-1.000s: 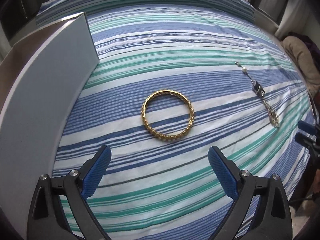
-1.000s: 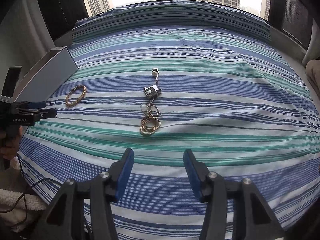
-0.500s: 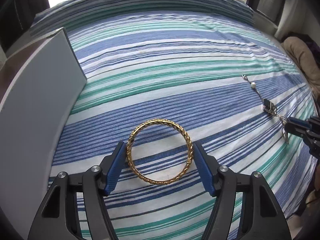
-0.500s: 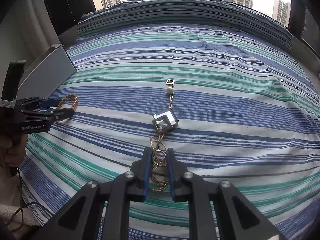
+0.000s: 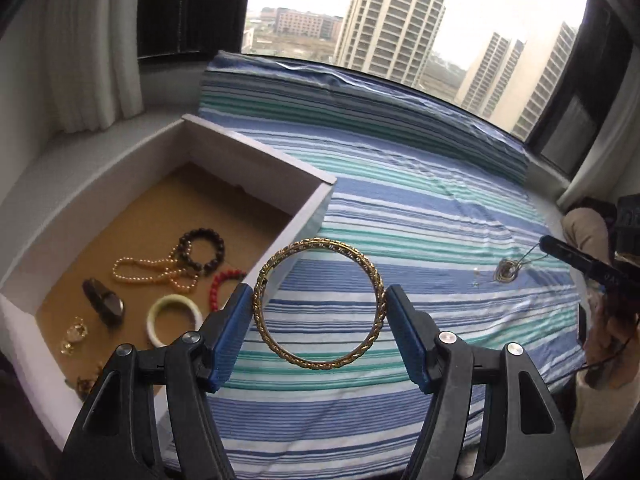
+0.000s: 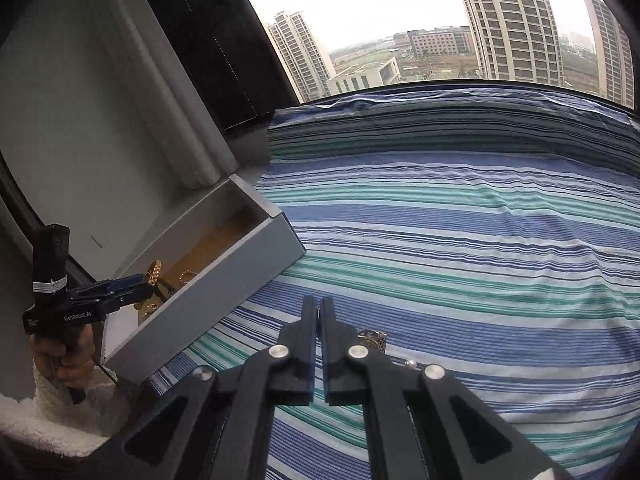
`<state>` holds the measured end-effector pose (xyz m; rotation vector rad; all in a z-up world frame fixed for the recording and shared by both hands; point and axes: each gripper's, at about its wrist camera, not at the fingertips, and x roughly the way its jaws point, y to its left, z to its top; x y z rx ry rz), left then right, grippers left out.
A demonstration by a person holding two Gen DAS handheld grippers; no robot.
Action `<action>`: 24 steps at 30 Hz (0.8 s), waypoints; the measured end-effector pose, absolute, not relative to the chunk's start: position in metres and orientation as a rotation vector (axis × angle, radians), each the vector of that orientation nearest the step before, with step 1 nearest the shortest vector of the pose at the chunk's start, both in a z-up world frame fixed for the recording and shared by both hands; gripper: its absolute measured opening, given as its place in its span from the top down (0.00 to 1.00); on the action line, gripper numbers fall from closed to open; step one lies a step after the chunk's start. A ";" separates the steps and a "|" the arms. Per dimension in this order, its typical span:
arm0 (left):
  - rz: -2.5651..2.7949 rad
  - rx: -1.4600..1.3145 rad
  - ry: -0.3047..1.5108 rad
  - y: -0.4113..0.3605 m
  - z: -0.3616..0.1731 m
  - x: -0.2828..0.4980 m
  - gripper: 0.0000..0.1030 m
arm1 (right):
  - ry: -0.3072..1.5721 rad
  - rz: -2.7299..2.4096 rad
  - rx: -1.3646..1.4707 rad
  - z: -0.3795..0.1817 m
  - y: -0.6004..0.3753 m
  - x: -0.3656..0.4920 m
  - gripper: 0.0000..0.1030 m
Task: Organize jewelry
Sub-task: 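Carry the gold bangle and pendant into the white box with both tools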
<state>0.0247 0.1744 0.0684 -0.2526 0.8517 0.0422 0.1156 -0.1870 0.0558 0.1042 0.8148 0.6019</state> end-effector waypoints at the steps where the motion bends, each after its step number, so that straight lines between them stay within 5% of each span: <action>1: 0.084 -0.258 0.842 0.191 0.076 0.017 0.33 | 0.797 0.639 0.105 0.067 -0.174 0.118 0.98; 11: 0.393 -0.322 0.892 0.309 0.057 -0.001 0.33 | 0.699 0.971 0.067 0.140 -0.010 0.168 0.98; 24: 0.524 -0.354 1.033 0.323 -0.036 0.009 0.31 | 0.936 0.910 -0.127 -0.006 0.137 0.261 0.97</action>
